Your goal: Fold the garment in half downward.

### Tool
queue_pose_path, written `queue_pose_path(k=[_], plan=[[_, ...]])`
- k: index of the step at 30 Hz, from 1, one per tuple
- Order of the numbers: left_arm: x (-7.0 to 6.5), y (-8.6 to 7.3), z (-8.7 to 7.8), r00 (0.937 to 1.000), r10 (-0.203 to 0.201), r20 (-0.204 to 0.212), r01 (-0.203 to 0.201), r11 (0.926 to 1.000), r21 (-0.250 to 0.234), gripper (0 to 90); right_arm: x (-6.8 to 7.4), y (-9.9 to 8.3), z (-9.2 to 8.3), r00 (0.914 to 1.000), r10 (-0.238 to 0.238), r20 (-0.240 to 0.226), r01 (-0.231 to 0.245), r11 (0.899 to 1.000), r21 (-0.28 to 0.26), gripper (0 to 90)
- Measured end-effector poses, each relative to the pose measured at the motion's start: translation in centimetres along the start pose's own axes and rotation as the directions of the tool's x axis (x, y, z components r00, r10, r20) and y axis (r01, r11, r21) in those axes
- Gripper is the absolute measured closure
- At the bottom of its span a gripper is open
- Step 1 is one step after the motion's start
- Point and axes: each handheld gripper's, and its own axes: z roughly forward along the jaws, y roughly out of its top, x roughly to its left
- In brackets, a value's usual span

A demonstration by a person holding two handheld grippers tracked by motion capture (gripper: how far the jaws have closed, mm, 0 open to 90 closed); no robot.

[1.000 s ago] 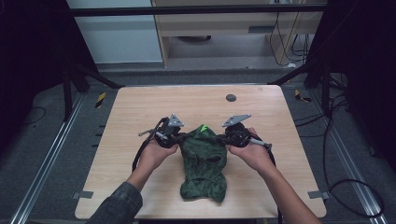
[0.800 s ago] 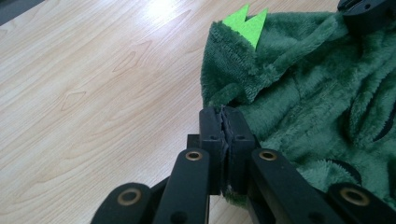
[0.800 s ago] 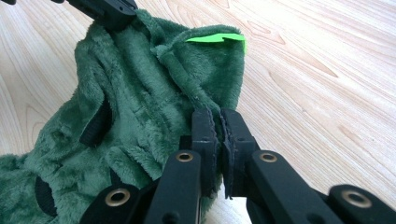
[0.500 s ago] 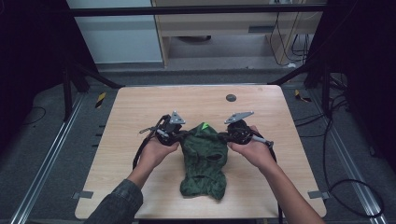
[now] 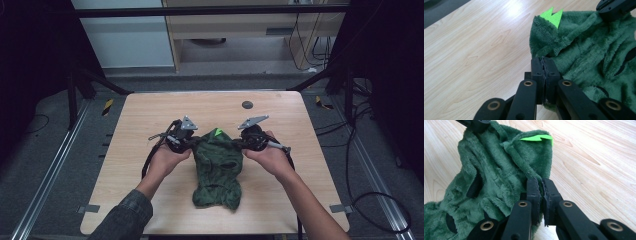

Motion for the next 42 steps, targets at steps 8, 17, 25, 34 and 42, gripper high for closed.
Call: queue_pose_path(k=[8,17,25,34,42], plan=[[0.2,0.5,-0.2,1.0000,-0.001,-0.010,0.001,0.9999,-0.010,88.6,-0.5,0.4,0.2,1.0000,0.001,0.009,-0.001,1.000,0.001,85.6],[0.2,0.1,0.0,0.9999,0.004,-0.013,-0.004,1.0000,0.001,88.6,-0.4,0.6,0.8,1.0000,-0.004,0.008,0.004,1.000,0.008,85.6],[0.8,0.7,-0.4,0.9997,-0.011,-0.020,0.011,0.9998,-0.017,88.6,-0.6,1.3,0.6,0.9998,0.000,0.019,0.000,1.000,-0.012,85.8],[0.2,0.4,-0.4,0.9995,0.012,-0.028,-0.013,0.9996,-0.026,88.6,-0.3,1.2,0.4,0.9994,-0.030,0.017,0.031,0.999,-0.019,85.8],[-0.7,-0.9,-0.7,0.9997,0.018,-0.016,-0.018,0.9990,-0.041,88.5,0.5,0.0,0.1,0.9988,-0.047,0.016,0.047,0.998,-0.037,85.6]])
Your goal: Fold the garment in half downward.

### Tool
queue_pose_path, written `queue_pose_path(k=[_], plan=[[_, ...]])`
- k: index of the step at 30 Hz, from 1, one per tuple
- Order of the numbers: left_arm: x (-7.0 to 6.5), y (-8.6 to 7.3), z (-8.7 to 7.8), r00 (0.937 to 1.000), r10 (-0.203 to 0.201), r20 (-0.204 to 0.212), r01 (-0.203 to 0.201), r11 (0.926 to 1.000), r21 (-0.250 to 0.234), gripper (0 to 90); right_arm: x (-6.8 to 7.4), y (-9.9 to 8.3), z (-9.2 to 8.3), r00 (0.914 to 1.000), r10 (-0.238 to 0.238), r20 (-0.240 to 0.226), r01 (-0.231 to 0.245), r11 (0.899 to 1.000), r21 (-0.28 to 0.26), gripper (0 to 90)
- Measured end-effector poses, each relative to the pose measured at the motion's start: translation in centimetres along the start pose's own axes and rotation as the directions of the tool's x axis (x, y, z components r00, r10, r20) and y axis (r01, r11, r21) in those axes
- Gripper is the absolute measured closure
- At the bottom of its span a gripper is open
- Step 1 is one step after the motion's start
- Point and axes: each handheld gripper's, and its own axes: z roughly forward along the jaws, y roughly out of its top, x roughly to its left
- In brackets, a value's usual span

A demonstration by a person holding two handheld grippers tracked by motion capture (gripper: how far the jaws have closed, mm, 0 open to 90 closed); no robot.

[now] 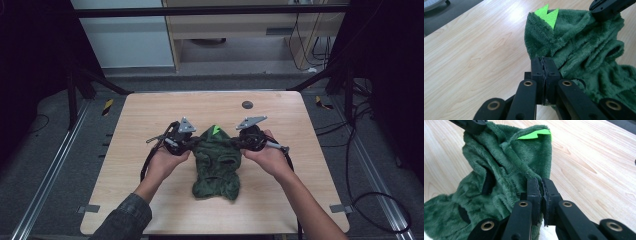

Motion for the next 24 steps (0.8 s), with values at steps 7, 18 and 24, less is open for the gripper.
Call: queue_pose_path(k=[7,18,24], plan=[[-0.7,-0.9,0.0,0.9999,0.007,0.012,-0.007,1.0000,-0.001,88.5,1.1,-1.3,-0.3,0.9998,-0.010,-0.016,0.009,1.000,-0.020,85.4],[-1.6,-2.0,-0.3,0.9996,0.014,0.023,-0.014,0.9999,-0.008,88.3,2.0,-2.2,-0.6,0.9996,-0.022,-0.019,0.022,0.999,-0.032,85.2],[-2.3,-2.3,-0.5,0.9991,0.029,0.031,-0.029,0.9996,-0.007,88.3,2.5,-2.6,-0.9,0.9993,-0.031,-0.021,0.030,0.999,-0.036,85.2]])
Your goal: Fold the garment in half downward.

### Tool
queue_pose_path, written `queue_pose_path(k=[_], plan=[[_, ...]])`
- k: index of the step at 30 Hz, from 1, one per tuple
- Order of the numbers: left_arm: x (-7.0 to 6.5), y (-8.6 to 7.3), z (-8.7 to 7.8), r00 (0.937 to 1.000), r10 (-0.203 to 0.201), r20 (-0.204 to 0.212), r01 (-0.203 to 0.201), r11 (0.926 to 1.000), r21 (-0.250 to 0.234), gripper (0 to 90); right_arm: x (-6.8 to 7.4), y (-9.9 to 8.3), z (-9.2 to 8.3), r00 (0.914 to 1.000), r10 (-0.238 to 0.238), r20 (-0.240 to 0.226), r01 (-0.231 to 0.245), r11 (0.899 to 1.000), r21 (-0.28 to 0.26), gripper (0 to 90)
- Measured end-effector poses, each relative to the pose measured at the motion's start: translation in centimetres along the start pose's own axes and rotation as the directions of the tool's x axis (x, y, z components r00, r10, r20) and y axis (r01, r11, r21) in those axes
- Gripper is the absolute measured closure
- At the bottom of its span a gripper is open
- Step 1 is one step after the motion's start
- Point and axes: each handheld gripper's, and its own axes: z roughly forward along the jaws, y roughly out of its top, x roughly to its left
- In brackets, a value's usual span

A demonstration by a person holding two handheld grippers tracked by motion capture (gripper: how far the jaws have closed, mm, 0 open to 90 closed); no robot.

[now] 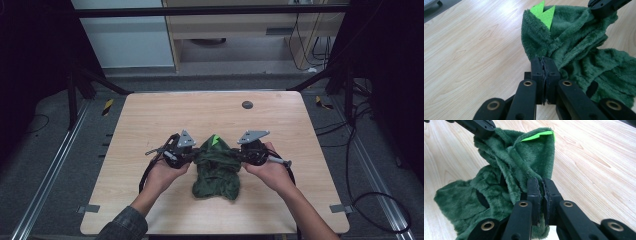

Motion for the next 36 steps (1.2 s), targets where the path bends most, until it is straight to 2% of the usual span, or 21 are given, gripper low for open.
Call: queue_pose_path(k=[7,14,27,30,36], plan=[[-0.9,-0.7,-0.2,0.9999,0.006,0.012,-0.006,1.0000,-0.006,88.2,1.0,-0.5,-0.4,0.9998,-0.020,0.000,0.020,1.000,-0.011,85.0],[-2.0,-1.6,-0.2,0.9994,0.024,0.023,-0.024,0.9997,-0.003,88.0,2.1,-1.6,-0.5,0.9995,-0.033,0.001,0.033,0.999,-0.014,84.6],[-3.2,-2.9,-0.2,0.9988,0.026,0.042,-0.025,0.9996,-0.012,88.0,3.0,-2.9,-0.6,0.9992,-0.040,-0.008,0.040,0.999,-0.009,83.8],[-3.4,-3.2,0.0,0.9988,0.015,0.046,-0.014,0.9998,-0.017,87.9,3.3,-3.3,-0.6,0.9989,-0.046,-0.015,0.046,0.999,-0.004,83.4],[-3.8,-3.7,0.2,0.9986,0.024,0.048,-0.023,0.9996,-0.013,87.9,3.5,-3.7,-0.6,0.9990,-0.044,-0.009,0.044,0.999,0.000,82.7]])
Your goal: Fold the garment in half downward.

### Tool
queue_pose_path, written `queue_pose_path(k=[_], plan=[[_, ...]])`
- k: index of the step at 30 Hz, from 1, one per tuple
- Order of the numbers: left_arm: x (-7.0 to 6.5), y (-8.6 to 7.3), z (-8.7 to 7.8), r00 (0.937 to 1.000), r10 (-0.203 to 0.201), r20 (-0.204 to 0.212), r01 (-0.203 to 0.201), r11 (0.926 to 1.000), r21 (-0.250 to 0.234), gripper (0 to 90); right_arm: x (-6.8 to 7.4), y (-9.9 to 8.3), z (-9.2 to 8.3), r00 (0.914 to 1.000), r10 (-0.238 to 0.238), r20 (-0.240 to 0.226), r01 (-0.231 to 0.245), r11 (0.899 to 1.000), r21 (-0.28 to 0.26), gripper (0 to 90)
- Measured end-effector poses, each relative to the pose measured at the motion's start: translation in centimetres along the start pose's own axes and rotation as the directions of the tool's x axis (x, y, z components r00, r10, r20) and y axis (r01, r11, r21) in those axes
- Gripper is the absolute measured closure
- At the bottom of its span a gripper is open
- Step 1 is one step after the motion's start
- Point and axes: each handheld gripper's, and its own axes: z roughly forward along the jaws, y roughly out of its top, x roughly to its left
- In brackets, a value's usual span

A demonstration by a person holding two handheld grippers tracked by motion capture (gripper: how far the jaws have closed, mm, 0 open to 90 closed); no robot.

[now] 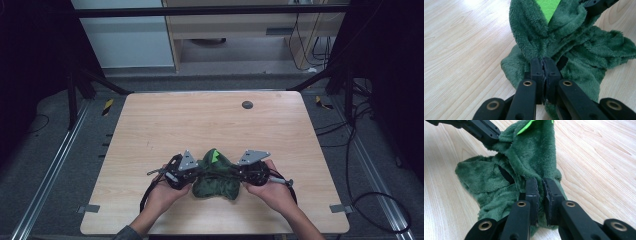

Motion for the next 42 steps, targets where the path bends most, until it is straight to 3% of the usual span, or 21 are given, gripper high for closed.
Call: queue_pose_path(k=[12,23,33,42], plan=[[-0.7,-1.2,-0.3,0.9998,0.018,-0.005,-0.018,0.9998,-0.006,87.7,0.7,-1.1,-0.1,0.9999,-0.010,-0.003,0.010,1.000,0.006,81.5],[-1.1,-2.5,0.0,1.0000,0.005,-0.008,-0.005,0.9999,-0.009,85.9,1.3,-2.0,-0.3,1.0000,-0.005,0.001,0.005,1.000,0.025,75.1],[-1.0,-2.8,0.2,0.9999,0.002,-0.014,-0.002,0.9999,-0.011,87.6,1.4,-2.2,-0.5,1.0000,-0.006,0.001,0.005,1.000,0.029,82.6],[-1.1,-2.7,-0.2,0.9992,-0.005,-0.040,0.003,0.9992,-0.040,87.8,1.4,-1.7,-0.9,0.9999,-0.011,0.006,0.011,1.000,0.009,83.5]])
